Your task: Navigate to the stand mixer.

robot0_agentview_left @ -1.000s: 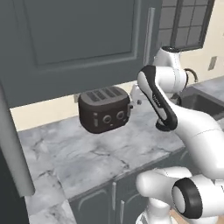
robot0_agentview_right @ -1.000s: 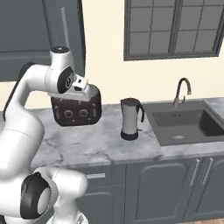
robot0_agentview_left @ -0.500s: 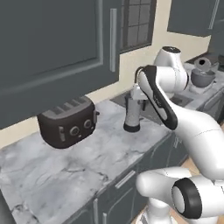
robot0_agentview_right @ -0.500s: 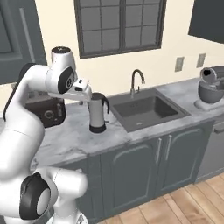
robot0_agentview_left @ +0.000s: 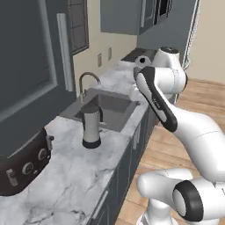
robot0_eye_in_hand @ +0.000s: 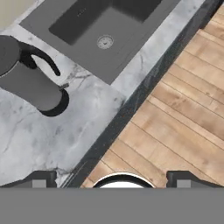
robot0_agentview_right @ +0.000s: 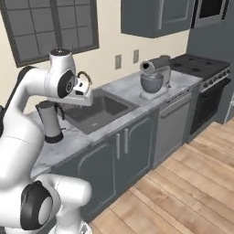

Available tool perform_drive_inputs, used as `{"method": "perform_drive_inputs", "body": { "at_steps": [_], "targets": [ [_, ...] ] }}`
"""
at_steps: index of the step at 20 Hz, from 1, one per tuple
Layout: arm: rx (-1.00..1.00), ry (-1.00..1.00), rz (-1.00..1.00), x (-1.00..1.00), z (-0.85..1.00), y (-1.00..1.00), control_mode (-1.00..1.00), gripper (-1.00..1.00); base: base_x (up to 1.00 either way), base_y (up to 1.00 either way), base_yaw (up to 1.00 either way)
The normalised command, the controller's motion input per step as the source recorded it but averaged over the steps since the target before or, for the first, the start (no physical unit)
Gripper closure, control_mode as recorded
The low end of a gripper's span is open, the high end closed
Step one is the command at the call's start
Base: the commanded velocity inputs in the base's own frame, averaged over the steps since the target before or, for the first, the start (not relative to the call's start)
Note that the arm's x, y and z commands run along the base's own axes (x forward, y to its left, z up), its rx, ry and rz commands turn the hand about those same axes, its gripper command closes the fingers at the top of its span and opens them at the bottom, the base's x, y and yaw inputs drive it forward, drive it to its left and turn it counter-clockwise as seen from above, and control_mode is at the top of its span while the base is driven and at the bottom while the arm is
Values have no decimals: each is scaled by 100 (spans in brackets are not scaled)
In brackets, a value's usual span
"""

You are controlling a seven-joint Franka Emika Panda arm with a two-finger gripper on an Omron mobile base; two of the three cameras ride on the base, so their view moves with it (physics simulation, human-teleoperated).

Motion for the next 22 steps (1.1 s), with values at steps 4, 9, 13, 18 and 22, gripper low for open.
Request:
{"method": "perform_drive_inputs", "body": {
  "at_steps": [4,9,13,18,22],
  "targets": [
    [0,0,0,0,0,0,100,-100,69,0,-64],
    [0,0,0,0,0,0,100,-100,83,-25,-39],
    [0,0,0,0,0,0,100,-100,79,-59,0],
    [0,0,0,0,0,0,100,-100,77,-72,8],
    [0,0,0,0,0,0,100,-100,75,-82,27]
  ]
}}
